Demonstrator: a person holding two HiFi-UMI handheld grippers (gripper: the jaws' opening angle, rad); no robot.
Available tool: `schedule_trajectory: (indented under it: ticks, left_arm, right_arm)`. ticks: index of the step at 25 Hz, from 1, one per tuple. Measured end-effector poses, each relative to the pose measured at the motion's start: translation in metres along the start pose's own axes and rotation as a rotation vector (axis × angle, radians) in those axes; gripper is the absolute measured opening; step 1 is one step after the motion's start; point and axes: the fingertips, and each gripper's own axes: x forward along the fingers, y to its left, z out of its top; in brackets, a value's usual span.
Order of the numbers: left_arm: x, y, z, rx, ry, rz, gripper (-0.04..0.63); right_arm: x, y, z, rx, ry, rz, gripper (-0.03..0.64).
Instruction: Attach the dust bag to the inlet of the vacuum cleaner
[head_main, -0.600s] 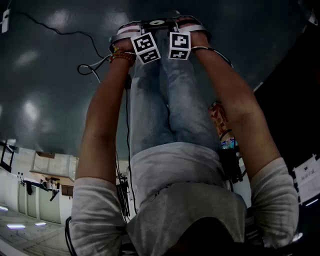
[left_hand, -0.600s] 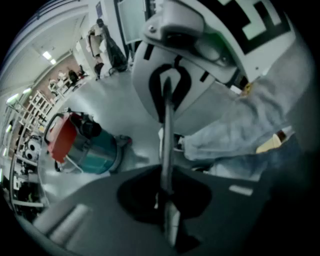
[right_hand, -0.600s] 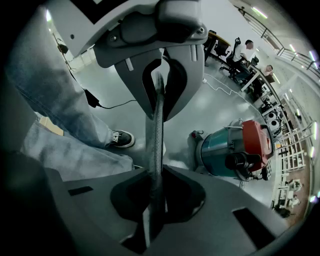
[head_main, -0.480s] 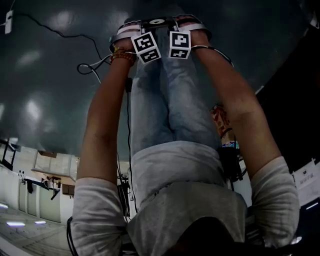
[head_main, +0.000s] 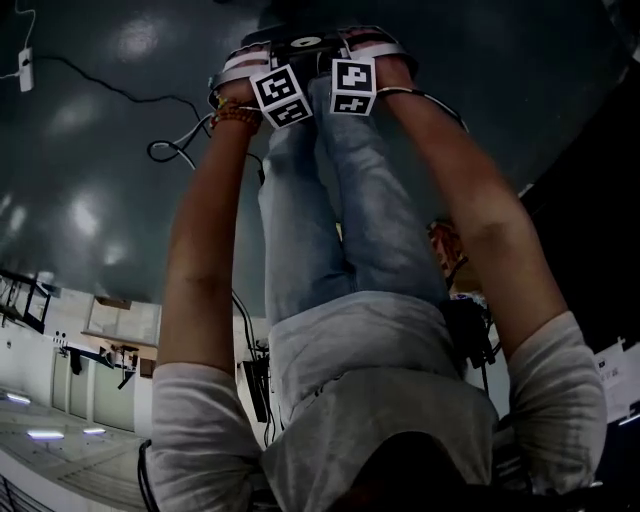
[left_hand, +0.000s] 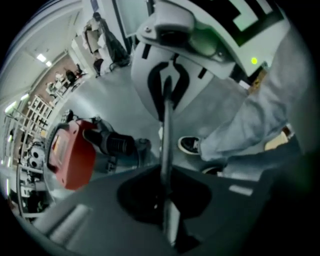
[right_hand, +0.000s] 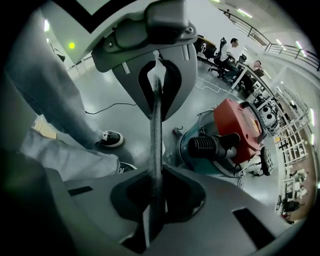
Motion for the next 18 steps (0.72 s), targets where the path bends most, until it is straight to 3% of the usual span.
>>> schedule_trajectory:
  ticks: [4, 9, 13, 18]
  left_arm:
    - [0.016, 0.026, -0.004, 0.011, 0.020, -0.017, 0.025]
    - [0.034, 0.047, -0.016, -0.070, 0.018, -0.052, 0.025]
    - [0.038, 0.070, -0.021, -0.059, 0.021, -0.047, 0.023]
    - [0.046, 0.087, -0.025, -0.038, 0.012, -0.073, 0.022]
  right_arm:
    - [0.017, -0.023, -0.002, 0.028, -0.017, 0.032, 0.029]
    - [0.036, -0.045, 0.002, 0.079, -0.024, 0.059, 0.029]
    - [0.044, -0.069, 0.004, 0.103, -0.022, 0.060, 0.029]
    - [0.060, -0.077, 0.005, 0.180, -0.079, 0.127, 0.030]
